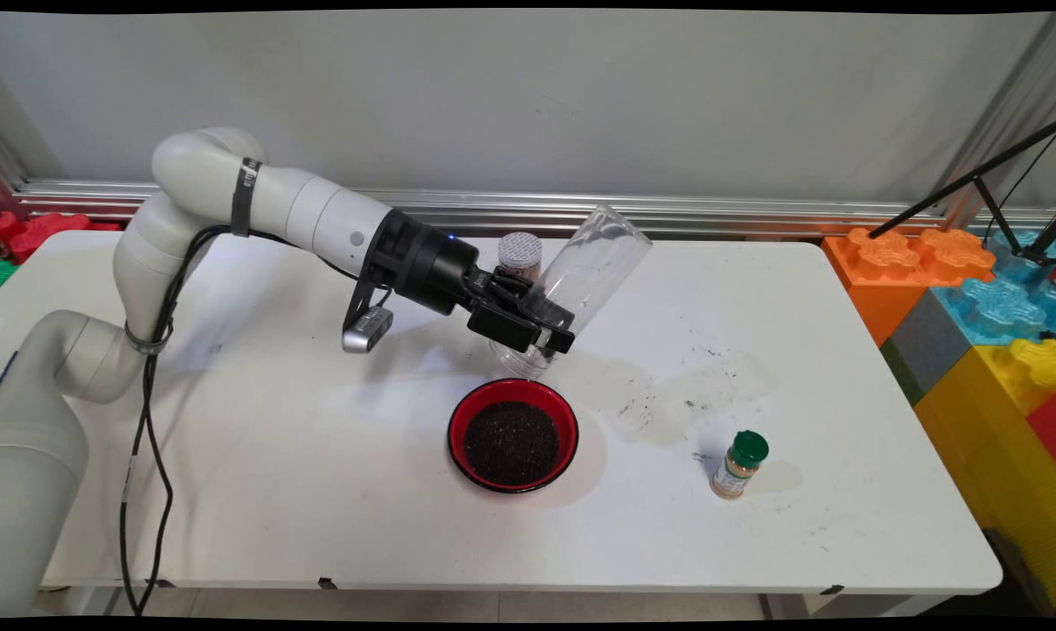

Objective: Pour the black seasoning powder in the red bowl

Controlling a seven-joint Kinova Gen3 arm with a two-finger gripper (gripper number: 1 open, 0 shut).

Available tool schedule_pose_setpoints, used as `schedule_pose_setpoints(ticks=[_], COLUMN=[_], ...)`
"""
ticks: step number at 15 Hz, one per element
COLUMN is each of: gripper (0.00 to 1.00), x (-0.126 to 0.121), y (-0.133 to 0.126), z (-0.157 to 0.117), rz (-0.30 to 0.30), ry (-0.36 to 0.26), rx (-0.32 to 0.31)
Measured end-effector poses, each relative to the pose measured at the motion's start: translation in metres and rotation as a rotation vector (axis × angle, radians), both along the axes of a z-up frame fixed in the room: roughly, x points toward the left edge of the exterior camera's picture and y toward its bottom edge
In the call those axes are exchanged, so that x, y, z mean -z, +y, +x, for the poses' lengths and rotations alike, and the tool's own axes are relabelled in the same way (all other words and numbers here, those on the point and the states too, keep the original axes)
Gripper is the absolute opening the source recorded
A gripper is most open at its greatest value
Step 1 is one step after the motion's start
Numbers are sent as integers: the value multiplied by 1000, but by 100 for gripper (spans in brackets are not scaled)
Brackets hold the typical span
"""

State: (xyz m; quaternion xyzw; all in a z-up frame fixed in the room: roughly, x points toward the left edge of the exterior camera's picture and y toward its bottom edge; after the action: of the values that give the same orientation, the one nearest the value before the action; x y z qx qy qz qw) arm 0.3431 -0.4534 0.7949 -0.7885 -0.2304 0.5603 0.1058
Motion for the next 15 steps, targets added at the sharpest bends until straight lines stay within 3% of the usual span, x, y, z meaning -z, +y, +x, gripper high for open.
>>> schedule_pose_setpoints(ticks=[15], gripper=[0], x=[-7], y=[8], z=[6], rz=[-20], ry=[3], rx=[35])
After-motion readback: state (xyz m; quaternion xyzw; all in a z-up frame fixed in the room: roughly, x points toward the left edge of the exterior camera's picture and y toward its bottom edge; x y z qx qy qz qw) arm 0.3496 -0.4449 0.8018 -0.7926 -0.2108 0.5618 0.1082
